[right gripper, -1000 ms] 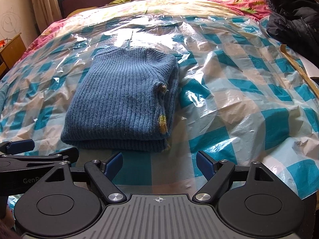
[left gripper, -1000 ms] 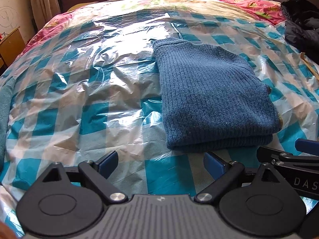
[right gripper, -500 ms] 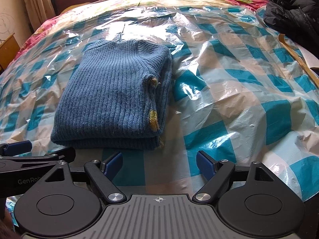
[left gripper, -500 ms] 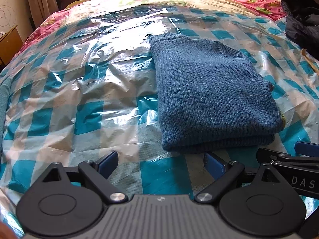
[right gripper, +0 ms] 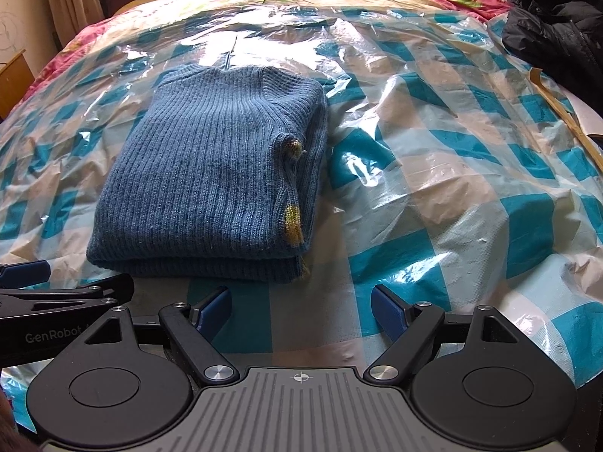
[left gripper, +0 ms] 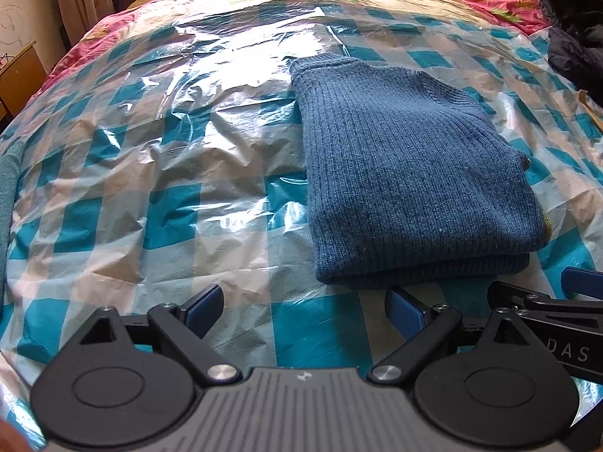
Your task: Fold small clothes
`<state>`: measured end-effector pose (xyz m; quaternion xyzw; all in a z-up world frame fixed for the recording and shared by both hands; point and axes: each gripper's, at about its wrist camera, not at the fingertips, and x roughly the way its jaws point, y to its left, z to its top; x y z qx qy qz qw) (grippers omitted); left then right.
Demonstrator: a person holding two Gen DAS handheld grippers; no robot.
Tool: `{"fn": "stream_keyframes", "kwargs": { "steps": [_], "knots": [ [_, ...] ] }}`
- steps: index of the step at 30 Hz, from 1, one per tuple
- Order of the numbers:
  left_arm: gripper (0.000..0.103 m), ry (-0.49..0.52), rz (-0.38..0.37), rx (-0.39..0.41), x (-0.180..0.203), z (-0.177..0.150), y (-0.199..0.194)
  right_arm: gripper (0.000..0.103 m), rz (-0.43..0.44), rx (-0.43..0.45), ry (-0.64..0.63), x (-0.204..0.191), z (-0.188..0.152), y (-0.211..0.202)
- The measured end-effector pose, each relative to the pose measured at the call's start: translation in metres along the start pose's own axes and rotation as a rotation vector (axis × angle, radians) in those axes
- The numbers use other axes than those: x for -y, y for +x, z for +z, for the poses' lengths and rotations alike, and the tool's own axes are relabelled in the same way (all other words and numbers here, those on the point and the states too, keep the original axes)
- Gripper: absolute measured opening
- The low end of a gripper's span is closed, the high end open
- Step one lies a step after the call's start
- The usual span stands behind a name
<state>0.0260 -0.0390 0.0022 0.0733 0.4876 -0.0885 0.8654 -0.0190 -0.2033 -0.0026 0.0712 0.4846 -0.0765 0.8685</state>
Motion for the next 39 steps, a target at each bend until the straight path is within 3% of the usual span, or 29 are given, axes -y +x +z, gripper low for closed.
{"fn": "stream_keyframes", "kwargs": {
  "steps": [39],
  "knots": [
    [0.096, -0.014, -0.002, -0.007, 0.0007, -0.0014, -0.0018, 0.083, -0.006, -0.004, -0.001, 0.0006, 0.0007, -0.0018]
  ]
}}
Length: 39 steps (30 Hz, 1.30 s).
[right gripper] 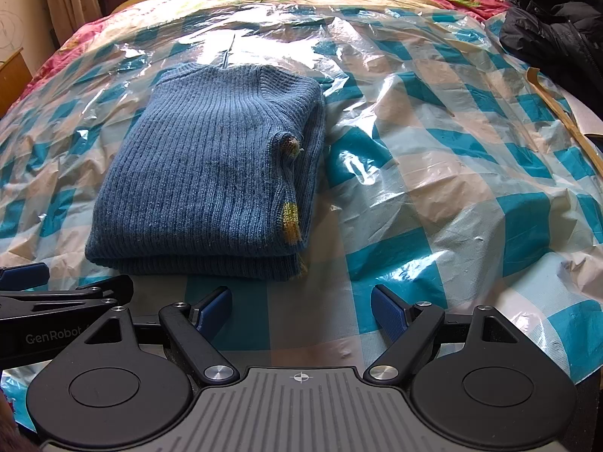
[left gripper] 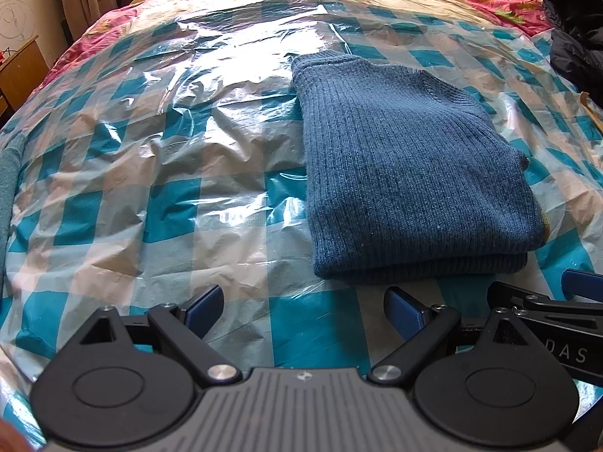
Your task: Fold small clothes
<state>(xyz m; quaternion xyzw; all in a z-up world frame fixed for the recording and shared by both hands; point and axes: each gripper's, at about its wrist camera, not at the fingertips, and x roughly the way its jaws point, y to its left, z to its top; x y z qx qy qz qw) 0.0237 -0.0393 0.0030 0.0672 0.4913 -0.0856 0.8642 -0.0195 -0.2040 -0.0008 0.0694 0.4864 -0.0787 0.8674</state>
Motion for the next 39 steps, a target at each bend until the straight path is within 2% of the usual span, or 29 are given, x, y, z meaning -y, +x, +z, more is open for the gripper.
{"fn": "stream_keyframes", "kwargs": {
  "steps": [39],
  "knots": [
    [0.095, -0.007, -0.001, -0.003, -0.0011, -0.0015, -0.0008, 0.083, -0.001, -0.001, 0.0, -0.0005, -0.0026, 0.0005]
  ]
}}
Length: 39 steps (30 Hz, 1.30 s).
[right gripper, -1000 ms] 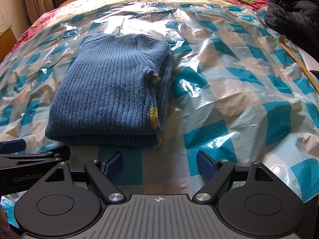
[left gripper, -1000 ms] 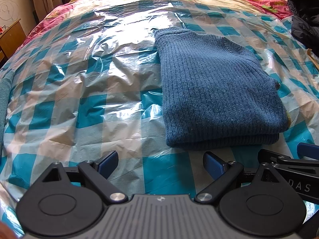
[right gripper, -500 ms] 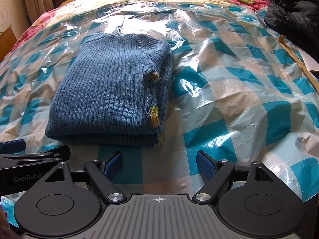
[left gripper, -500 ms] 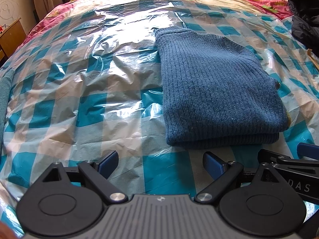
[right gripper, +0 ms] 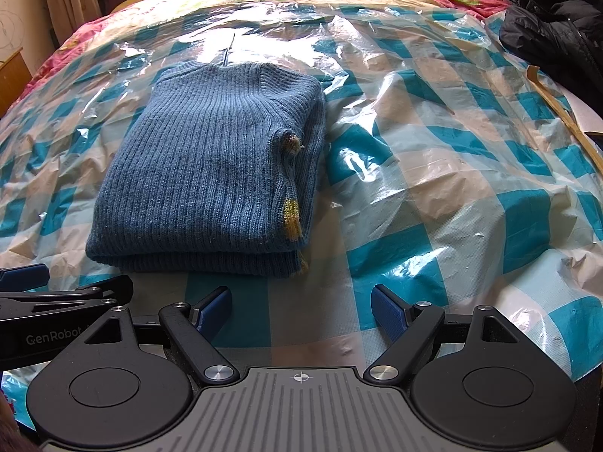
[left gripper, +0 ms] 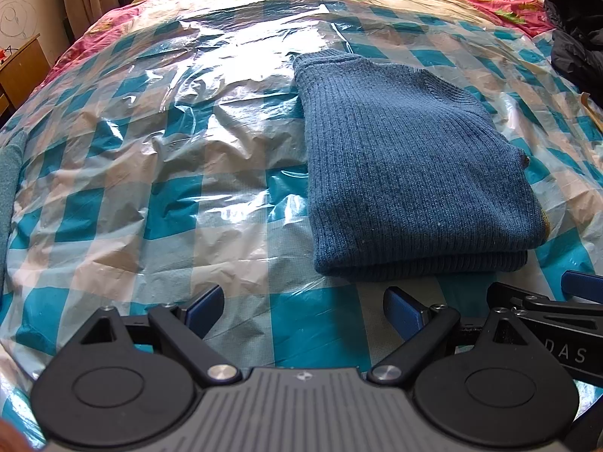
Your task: Fold small clothes
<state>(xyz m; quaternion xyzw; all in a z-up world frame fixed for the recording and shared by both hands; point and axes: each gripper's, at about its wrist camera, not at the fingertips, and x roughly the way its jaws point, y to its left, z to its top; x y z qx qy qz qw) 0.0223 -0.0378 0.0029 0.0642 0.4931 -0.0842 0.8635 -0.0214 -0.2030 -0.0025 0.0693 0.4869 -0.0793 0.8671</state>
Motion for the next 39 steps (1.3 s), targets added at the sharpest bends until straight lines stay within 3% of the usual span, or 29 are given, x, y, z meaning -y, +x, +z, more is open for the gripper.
{"fn": "stream_keyframes", "kwargs": {
  "steps": [39],
  "knots": [
    [0.095, -0.004, 0.01, -0.005, -0.0004, 0.0009, 0.0015, 0.083, 0.004, -0.009, -0.007, -0.0023, 0.0007, 0.0015]
  ]
}}
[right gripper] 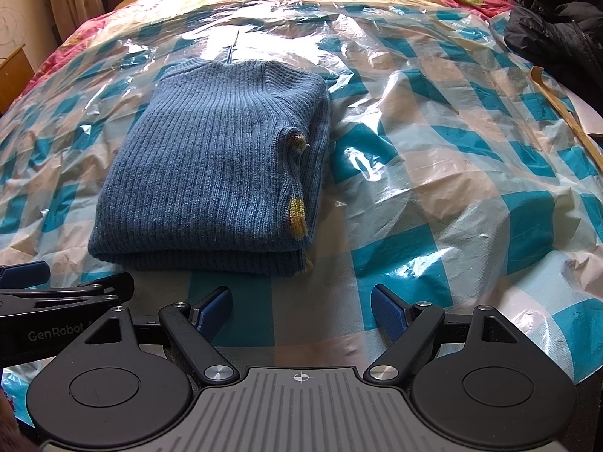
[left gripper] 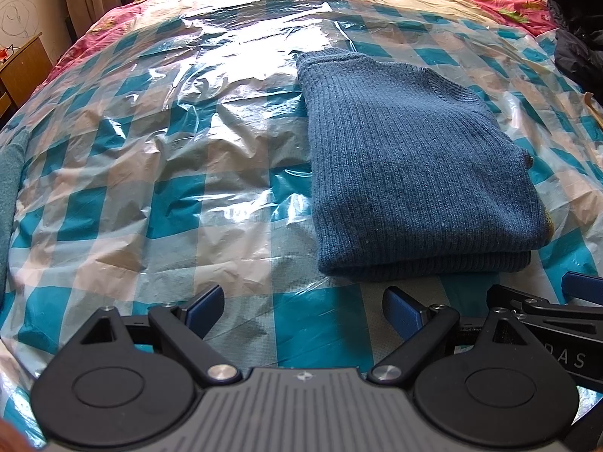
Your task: Fold small clothes
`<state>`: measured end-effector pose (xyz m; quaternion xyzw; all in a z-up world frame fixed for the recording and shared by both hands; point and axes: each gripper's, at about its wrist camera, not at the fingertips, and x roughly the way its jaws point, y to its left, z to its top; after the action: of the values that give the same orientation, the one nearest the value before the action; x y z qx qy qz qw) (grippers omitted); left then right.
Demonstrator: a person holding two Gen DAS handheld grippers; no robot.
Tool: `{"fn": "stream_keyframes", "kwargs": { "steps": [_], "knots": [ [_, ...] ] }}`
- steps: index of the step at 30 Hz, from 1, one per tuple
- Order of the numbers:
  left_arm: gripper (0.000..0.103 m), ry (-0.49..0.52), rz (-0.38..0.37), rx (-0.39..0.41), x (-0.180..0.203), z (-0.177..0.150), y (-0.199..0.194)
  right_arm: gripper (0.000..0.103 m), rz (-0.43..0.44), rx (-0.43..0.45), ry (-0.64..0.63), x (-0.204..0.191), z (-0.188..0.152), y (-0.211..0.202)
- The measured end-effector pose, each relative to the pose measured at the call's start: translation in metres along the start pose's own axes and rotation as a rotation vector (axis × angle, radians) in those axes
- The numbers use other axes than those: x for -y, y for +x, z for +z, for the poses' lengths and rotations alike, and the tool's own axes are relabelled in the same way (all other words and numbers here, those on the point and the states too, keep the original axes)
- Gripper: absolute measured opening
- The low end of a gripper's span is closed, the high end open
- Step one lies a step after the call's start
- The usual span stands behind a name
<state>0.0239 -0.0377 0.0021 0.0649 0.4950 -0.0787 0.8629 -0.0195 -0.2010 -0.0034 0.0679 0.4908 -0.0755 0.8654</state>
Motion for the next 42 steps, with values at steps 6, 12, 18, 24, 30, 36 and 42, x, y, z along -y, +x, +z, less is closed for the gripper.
{"fn": "stream_keyframes", "kwargs": {
  "steps": [6, 12, 18, 24, 30, 36, 42],
  "knots": [
    [0.095, -0.002, -0.001, 0.0, 0.0002, -0.0006, 0.0001, 0.083, 0.0, 0.0, 0.001, 0.0004, -0.0006, -0.0001],
    [0.095, -0.005, -0.002, -0.002, 0.0002, -0.0011, 0.0005, 0.083, 0.001, -0.001, 0.0, 0.0006, -0.0006, -0.0001],
    [0.094, -0.005, -0.001, -0.003, 0.0006, -0.0013, 0.0003, 0.083, 0.003, -0.002, 0.0, 0.0013, -0.0013, 0.0004],
    [0.094, -0.006, -0.001, -0.004, 0.0008, -0.0012, 0.0005, 0.083, 0.003, -0.003, 0.0, 0.001, -0.0019, 0.0006],
    [0.094, -0.007, 0.001, -0.004, 0.0004, -0.0026, 0.0012, 0.083, 0.003, -0.003, 0.0, 0.0011, -0.0016, 0.0008],
    [0.094, -0.005, 0.002, -0.004, 0.0006, -0.0026, 0.001, 0.083, 0.003, -0.003, 0.0, 0.001, -0.0016, 0.001],
    [0.094, -0.006, 0.002, -0.005, 0.0006, -0.0025, 0.001, 0.083, 0.003, -0.003, 0.001, 0.001, -0.0025, 0.0014]
  ]
}}
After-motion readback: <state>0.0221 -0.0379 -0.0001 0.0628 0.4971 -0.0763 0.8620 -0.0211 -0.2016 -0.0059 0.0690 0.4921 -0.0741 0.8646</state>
